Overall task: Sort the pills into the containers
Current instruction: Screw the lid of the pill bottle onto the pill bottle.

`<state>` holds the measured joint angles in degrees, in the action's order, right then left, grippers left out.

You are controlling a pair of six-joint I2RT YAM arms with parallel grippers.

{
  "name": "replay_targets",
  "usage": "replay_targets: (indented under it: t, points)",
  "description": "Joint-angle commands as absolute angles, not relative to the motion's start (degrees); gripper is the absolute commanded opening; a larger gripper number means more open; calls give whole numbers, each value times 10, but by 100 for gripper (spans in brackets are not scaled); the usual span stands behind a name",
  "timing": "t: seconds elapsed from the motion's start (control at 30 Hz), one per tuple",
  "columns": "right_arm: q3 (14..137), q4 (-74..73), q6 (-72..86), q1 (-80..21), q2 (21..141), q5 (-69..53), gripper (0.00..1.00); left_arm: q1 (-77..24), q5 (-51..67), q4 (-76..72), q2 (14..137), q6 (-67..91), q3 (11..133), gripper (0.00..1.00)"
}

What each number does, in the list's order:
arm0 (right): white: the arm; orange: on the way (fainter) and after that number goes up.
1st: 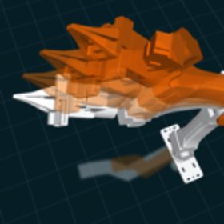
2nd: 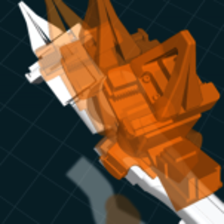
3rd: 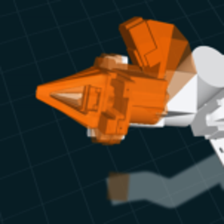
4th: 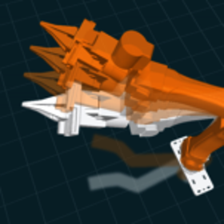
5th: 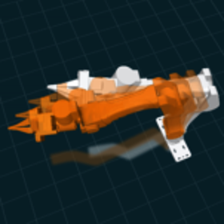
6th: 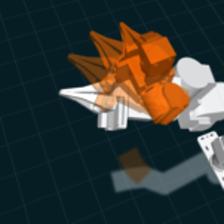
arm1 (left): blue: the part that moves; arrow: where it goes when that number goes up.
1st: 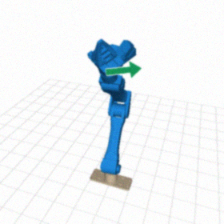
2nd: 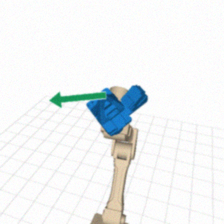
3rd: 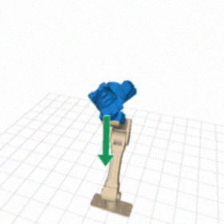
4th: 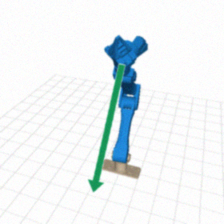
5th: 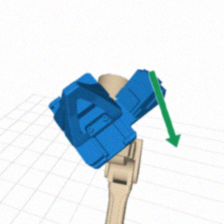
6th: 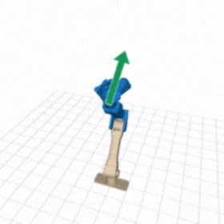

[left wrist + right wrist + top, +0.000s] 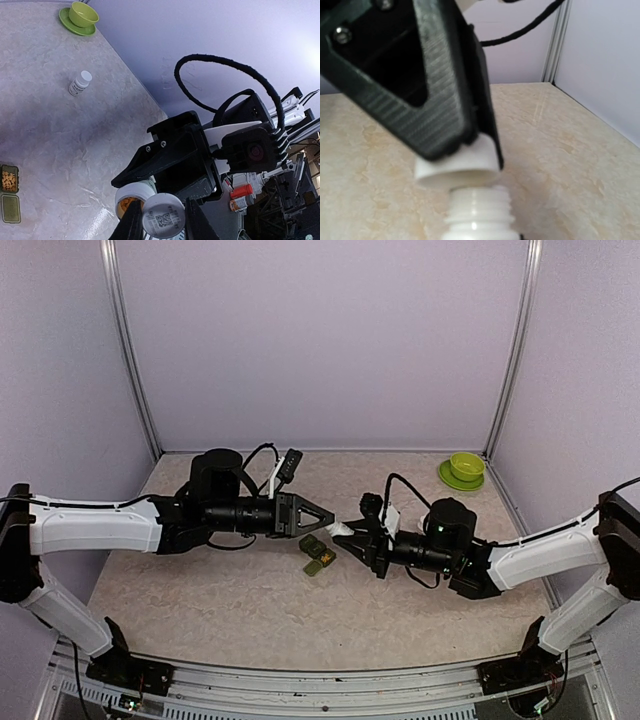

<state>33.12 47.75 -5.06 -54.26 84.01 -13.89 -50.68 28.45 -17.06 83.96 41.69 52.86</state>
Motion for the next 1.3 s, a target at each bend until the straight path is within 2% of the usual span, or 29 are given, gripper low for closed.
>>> replay_targets:
  t: [0.0, 0.4, 0.8, 1.27]
  points:
    - [332, 480, -59, -547, 820, -128, 4, -512, 276, -150, 847, 395, 547, 23]
    - [332, 477, -57, -547, 816, -143, 4, -511, 241, -131, 846, 376, 547, 23]
    - [339, 489, -53, -550, 818, -181, 4, -512, 294, -174, 864, 396, 541, 24]
    - [313, 517, -129, -569, 784, -32, 3, -500, 358, -197, 903, 482, 524, 24]
